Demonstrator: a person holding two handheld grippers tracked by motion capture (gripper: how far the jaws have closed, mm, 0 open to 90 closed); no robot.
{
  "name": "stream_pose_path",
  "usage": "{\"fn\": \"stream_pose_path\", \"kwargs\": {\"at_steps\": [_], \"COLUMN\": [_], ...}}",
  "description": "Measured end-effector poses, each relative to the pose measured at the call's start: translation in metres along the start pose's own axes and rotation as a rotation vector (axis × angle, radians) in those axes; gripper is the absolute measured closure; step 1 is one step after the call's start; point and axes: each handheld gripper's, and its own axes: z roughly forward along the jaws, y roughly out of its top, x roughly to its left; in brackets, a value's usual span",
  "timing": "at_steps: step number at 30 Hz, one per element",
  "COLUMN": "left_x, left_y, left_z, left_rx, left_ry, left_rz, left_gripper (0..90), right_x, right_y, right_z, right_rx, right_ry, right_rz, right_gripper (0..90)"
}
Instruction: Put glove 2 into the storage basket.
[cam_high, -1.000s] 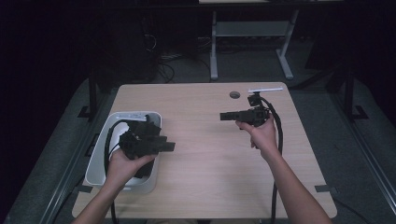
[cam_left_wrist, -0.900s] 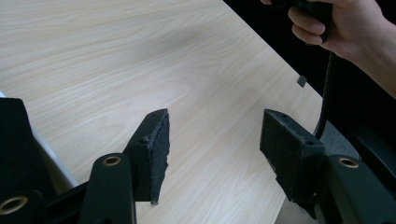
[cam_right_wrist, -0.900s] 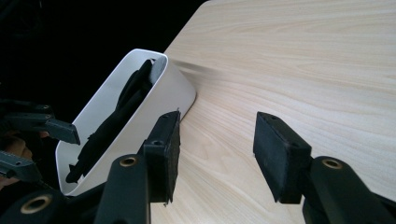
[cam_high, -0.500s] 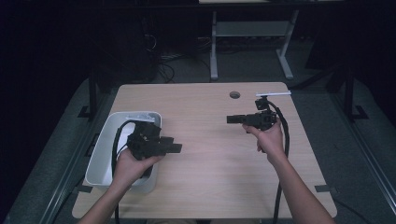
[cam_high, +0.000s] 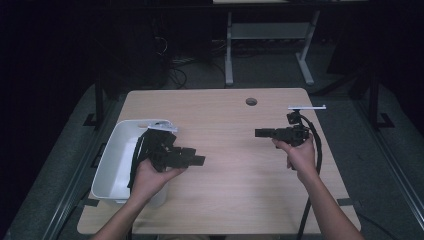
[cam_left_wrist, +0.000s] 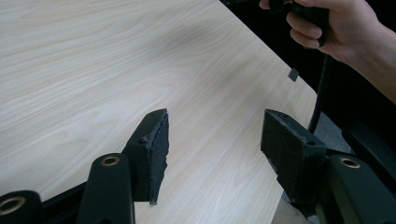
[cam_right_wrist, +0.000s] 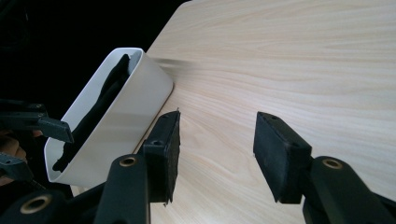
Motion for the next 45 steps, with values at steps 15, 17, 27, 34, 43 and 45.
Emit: {"fn": "stream_pose_path", "kwargs": {"at_steps": [15,17,27,34,43,45], "left_x": [-0.007,-0.009,-0.015,-0.019,-0.023,-0.024], "left_y": [0.003,0.004,0.006,0.006,0.006,0.006], "left_z": [0.020,0.024,0.041,0.051,0.061,0.063], "left_rx": [0.022,0.023,0.045,0.049,0.057,0.060], "left_ry": [-0.013,-0.016,-0.030,-0.039,-0.046,-0.047], "left_rz": [0.012,0.011,0.022,0.025,0.033,0.034], "left_gripper": [40.2,40.0,39.8,39.4,38.8,38.7], "right_x": [-0.019,-0.022,-0.036,-0.044,-0.051,-0.053], "right_y": [-0.014,-0.015,-0.028,-0.039,-0.049,-0.052], "right_z": [-0.020,-0.025,-0.043,-0.050,-0.058,-0.060], "right_rx": [-0.015,-0.025,-0.030,-0.029,-0.033,-0.033], "right_ry": [-0.018,-0.016,-0.047,-0.059,-0.068,-0.067], "right_rz": [0.033,0.038,0.052,0.065,0.077,0.081], "right_gripper": [50.5,50.6,50.5,50.4,50.2,50.2]}}
